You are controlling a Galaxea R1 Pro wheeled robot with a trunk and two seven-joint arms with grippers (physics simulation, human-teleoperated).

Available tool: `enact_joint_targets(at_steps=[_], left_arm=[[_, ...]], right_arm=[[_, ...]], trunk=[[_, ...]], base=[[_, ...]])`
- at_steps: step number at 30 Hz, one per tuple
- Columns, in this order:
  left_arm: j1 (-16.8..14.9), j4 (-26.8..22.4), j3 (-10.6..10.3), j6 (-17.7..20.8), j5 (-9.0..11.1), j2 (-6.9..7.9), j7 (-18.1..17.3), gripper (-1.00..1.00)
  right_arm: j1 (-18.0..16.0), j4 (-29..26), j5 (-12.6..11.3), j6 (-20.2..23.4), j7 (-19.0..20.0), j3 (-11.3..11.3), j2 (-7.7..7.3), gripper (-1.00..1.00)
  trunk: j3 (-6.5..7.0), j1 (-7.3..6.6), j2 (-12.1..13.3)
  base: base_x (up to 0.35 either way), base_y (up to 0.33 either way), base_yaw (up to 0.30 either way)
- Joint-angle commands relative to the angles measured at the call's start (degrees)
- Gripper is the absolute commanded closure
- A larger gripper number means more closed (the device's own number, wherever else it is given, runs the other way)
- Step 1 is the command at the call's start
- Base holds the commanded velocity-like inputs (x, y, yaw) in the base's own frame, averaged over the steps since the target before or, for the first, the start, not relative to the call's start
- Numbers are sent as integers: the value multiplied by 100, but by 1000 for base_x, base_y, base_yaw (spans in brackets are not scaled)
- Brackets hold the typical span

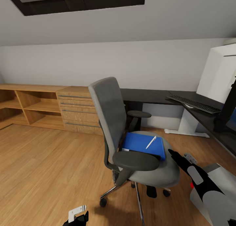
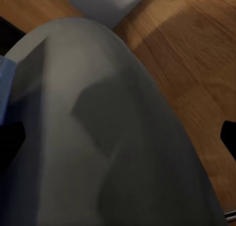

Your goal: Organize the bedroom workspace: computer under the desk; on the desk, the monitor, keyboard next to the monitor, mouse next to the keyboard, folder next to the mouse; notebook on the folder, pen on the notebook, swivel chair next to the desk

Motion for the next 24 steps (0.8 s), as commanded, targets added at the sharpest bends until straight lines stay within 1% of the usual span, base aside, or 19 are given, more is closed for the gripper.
enact_joint_targets(at_steps=[1,15,20,24], left_arm=[[-3,3,15,-16,21,-4,0,-100],[-3,1,15,-25,16,-4,0,-100],[-3,-2,15,-27,16,-4,0,-100],[-3,-1,15,-27,16,-4,0,-100]], right_arm=[[-2,-3,-41,38,22,-26,4,-100],[-2,-3,-68,41,26,-26,-3,-100],[-2,-3,-64,41,30,-28,-3,-100],[-2,-3,-65,41,31,-29,-3,-100]], trunk=[[-6,-1,-2],[-6,-1,-2],[-6,-1,-2],[3,-1,-2]], base=[[0,0,126],[0,0,235],[0,0,57],[0,0,-75]])
